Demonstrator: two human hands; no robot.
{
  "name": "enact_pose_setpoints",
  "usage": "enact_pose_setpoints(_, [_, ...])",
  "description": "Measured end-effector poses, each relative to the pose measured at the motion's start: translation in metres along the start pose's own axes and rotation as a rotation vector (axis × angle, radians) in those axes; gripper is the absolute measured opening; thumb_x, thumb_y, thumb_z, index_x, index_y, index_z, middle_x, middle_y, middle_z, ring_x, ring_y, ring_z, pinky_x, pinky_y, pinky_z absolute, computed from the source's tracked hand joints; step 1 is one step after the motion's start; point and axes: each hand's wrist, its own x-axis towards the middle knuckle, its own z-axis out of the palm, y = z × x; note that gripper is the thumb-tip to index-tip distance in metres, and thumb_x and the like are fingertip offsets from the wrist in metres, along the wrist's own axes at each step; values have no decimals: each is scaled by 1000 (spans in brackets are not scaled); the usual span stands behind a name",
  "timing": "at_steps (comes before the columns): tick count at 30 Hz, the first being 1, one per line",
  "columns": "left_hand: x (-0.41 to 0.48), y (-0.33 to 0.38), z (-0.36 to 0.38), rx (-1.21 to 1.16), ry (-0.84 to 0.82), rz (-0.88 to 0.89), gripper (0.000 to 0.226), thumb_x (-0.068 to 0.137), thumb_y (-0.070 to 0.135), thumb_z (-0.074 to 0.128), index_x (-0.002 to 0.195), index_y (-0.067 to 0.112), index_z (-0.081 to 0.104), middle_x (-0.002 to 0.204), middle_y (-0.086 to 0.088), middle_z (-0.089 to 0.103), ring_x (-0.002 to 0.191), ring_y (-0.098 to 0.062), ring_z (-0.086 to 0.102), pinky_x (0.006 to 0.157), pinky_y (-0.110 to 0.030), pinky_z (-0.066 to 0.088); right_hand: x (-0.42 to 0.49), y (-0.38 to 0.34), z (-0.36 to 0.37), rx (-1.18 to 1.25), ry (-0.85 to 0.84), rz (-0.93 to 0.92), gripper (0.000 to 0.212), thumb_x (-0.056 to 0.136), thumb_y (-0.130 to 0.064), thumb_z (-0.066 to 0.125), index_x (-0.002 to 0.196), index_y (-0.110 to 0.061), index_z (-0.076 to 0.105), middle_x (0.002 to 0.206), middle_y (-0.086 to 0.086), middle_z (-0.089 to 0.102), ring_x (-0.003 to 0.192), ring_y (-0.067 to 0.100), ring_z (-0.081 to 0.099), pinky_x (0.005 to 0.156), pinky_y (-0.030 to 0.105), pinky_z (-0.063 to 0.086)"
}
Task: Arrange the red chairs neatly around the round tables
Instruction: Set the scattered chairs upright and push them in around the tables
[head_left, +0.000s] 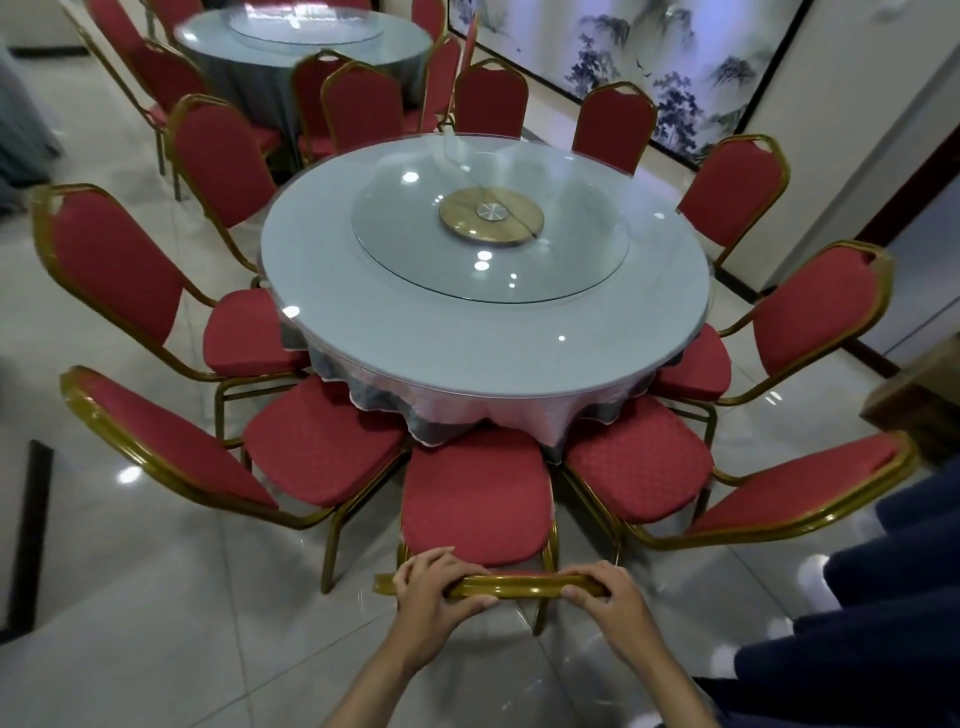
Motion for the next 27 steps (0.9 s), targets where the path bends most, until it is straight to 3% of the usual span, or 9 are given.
enact_pose_setpoints(4, [-2, -1, -4, -29, -19, -19, 42, 72, 83, 65, 105, 58, 69, 114, 32, 64, 136, 17, 26, 112, -27, 4, -5, -5, 2, 36, 43, 15, 64, 61, -86, 70, 100, -37, 77, 104, -6, 68, 103, -1, 56, 82, 18, 44])
enact_pose_setpoints(6, [-2, 4, -8, -37, -50, -31, 39, 72, 80, 68, 105, 59, 69, 116, 36, 61, 135, 17, 26, 110, -27, 5, -10, -10, 4, 34, 40, 36, 53, 66, -78, 73, 98, -36, 76, 101, -9, 67, 106, 9, 58, 84, 24, 46])
enact_pose_setpoints(8, [-2, 6, -12, -39, -101, -46, 38, 72, 79, 68, 106, 62, 68, 117, 37, 60, 133, 15, 28, 109, -29, 7, -14, -13, 7, 48, 60, 33, 52, 64, -82, 71, 95, -41, 74, 97, -14, 66, 105, 13, 60, 87, 31, 50])
enact_pose_setpoints(10, [-2, 7, -16, -52, -188, -56, 38, 71, 79, 70, 106, 63, 68, 115, 34, 61, 126, 15, 35, 111, -37, 14, -20, -9, 10, 42, 84, 30, 62, 57, -90, 69, 94, -40, 74, 96, -14, 66, 103, 12, 60, 90, 36, 52])
enact_pose_setpoints(13, [-5, 2, -17, -28, -285, -39, 43, 69, 85, 68, 104, 61, 69, 113, 34, 62, 116, 5, 51, 109, -49, 34, -33, -4, 15, 10, 70, 63, 71, 50, -90, 74, 94, -34, 71, 100, -10, 65, 103, 7, 57, 90, 31, 51])
enact_pose_setpoints(18, [0, 5, -19, -41, -205, 24, 38, 75, 82, 66, 106, 60, 69, 114, 30, 66, 116, -1, 55, 106, -53, 38, -26, -10, 16, -2, 100, 51, 75, 47, -92, 73, 96, -36, 69, 102, -9, 64, 104, 7, 56, 89, 30, 51])
enact_pose_setpoints(22, [10, 5, -23, -28, -220, 33, 37, 77, 81, 65, 107, 61, 68, 117, 33, 64, 123, -2, 52, 114, -49, 23, -13, -13, 10, -34, 86, 54, 78, 44, -96, 69, 93, -36, 70, 100, -13, 64, 104, 7, 55, 94, 36, 50])
enact_pose_setpoints(27, [7, 5, -23, -2, -200, 14, 42, 72, 84, 62, 109, 65, 66, 122, 41, 59, 135, 5, 36, 114, -40, 10, -13, -5, 13, 14, 55, 106, 72, 46, -88, 77, 99, -39, 73, 120, -8, 54, 117, 12, 55, 106, 43, 49])
